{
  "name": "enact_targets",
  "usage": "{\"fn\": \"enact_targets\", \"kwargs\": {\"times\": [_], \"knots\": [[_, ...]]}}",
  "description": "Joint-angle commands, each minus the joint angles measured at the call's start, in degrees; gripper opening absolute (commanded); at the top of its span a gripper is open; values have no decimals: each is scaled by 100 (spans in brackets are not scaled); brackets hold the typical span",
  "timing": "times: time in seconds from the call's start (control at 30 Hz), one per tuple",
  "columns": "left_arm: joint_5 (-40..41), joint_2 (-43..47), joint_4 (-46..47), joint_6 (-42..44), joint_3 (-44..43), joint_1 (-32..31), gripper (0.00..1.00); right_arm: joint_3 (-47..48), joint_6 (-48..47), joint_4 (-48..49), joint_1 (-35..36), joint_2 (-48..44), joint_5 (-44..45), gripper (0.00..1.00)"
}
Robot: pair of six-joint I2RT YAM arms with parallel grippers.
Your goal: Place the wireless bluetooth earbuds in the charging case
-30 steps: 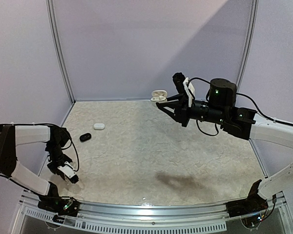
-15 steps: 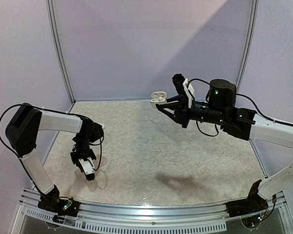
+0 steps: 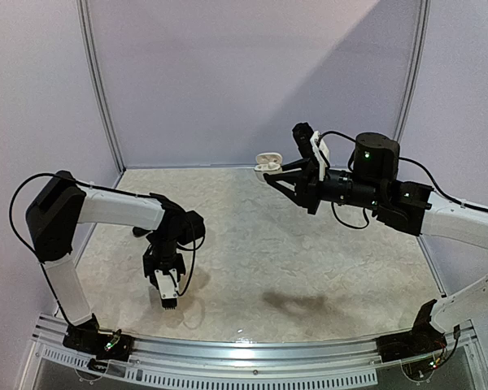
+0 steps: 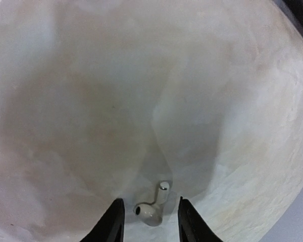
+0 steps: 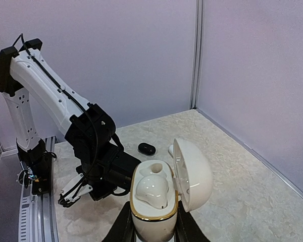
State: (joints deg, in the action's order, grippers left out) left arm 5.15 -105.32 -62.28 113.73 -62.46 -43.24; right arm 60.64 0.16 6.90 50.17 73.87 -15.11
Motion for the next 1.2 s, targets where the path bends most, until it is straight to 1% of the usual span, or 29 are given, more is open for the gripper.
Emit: {"fn": "enact_targets", "kwargs": {"times": [0.0,0.03,0.1,0.2,0.27,0.37,0.4,0.53,0.6,0.67,0.77,0.8,0.83,0.93,1.0,1.03,1.17], "knots": [[-843,8,779,1100,161,-297,48,-47,157,-22,-41,-114,47,0],[-881,67,772,1019,142,-298,52,-28,159,-14,-36,-97,32,0],[-928,202,770,804,102,-299,59,15,151,-10,-38,-67,10,0],[-1102,502,666,289,-4,-299,62,163,134,-61,-39,23,-40,0],[-1395,787,550,-423,-136,-299,62,269,142,-98,-36,83,-85,0],[-1888,1208,307,-1884,-362,-275,62,391,181,-154,-42,150,-69,1],[-2056,1397,222,-2526,-384,-266,62,398,214,-161,-43,160,-43,1],[-2587,2029,199,-4553,-184,-263,62,334,359,-108,-40,177,-26,1],[-2615,2292,471,-5982,-100,-257,62,160,423,81,-42,151,-12,1],[-2351,2440,738,-7466,-110,-206,62,30,441,253,-43,133,22,0],[-1573,2485,961,-9635,-298,76,60,72,462,211,-42,207,109,0],[-1352,2489,954,-10488,-376,254,60,92,479,212,-40,238,99,0],[-1192,2494,922,-11137,-422,447,59,115,525,222,-34,277,97,0],[-822,2539,690,-12871,-335,1149,58,186,672,226,-19,383,68,0],[-860,2544,530,-13654,-98,1471,58,246,749,166,25,462,109,0],[-842,2528,494,-13837,1,1507,58,280,775,112,55,484,140,0],[-894,2313,620,-13934,267,1512,59,335,818,-89,239,549,357,0]]}}
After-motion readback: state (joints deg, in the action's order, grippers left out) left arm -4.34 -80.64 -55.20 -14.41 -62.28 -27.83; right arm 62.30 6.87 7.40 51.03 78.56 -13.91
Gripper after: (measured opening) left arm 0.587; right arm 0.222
